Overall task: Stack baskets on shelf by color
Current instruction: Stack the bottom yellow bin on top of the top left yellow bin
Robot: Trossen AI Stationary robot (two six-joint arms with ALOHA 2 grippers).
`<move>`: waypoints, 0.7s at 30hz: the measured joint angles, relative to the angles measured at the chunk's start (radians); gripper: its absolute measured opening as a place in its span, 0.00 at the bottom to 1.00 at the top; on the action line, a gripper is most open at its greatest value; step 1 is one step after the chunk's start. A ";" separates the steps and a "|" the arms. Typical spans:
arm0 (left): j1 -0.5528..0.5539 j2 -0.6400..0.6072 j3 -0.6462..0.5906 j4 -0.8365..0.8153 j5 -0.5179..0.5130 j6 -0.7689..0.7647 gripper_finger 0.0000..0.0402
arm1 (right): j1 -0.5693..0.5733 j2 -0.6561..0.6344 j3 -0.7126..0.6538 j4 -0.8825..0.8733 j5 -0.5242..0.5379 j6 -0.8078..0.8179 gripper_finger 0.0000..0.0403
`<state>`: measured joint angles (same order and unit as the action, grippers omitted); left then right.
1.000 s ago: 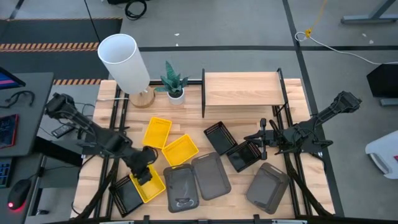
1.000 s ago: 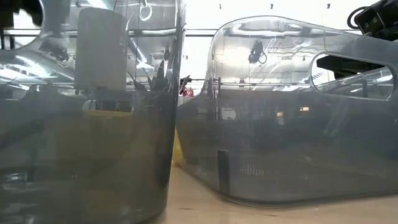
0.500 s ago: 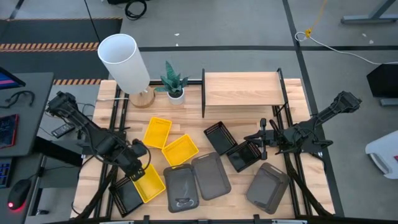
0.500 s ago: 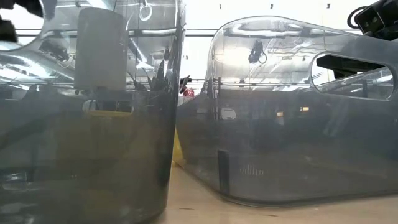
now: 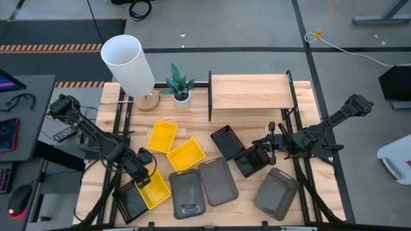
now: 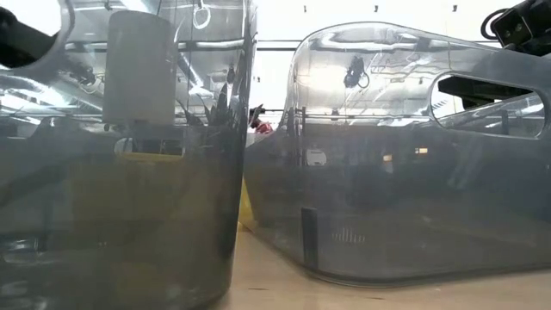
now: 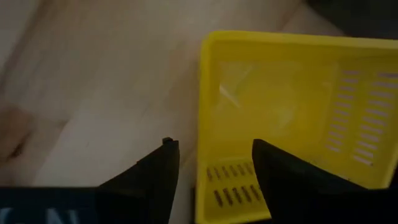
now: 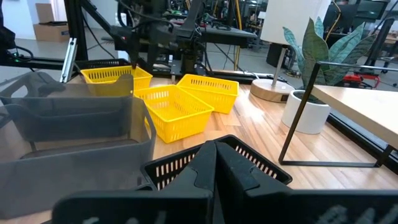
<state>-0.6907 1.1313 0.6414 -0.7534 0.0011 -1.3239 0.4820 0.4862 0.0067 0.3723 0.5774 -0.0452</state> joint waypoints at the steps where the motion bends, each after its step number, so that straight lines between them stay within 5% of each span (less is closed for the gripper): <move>1: 0.000 0.000 -0.015 0.020 0.000 -0.001 0.52 | 0.000 0.000 0.000 0.000 0.000 0.000 0.03; 12: 0.000 0.000 -0.077 0.048 -0.018 0.015 0.38 | 0.000 0.000 0.000 0.000 0.000 0.000 0.03; 21: 0.000 0.000 -0.077 0.043 -0.065 0.061 0.11 | 0.000 0.000 0.000 0.000 0.000 0.000 0.03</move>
<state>-0.6907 1.1316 0.5648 -0.7103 -0.0638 -1.2629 0.4820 0.4860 0.0067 0.3721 0.5777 -0.0452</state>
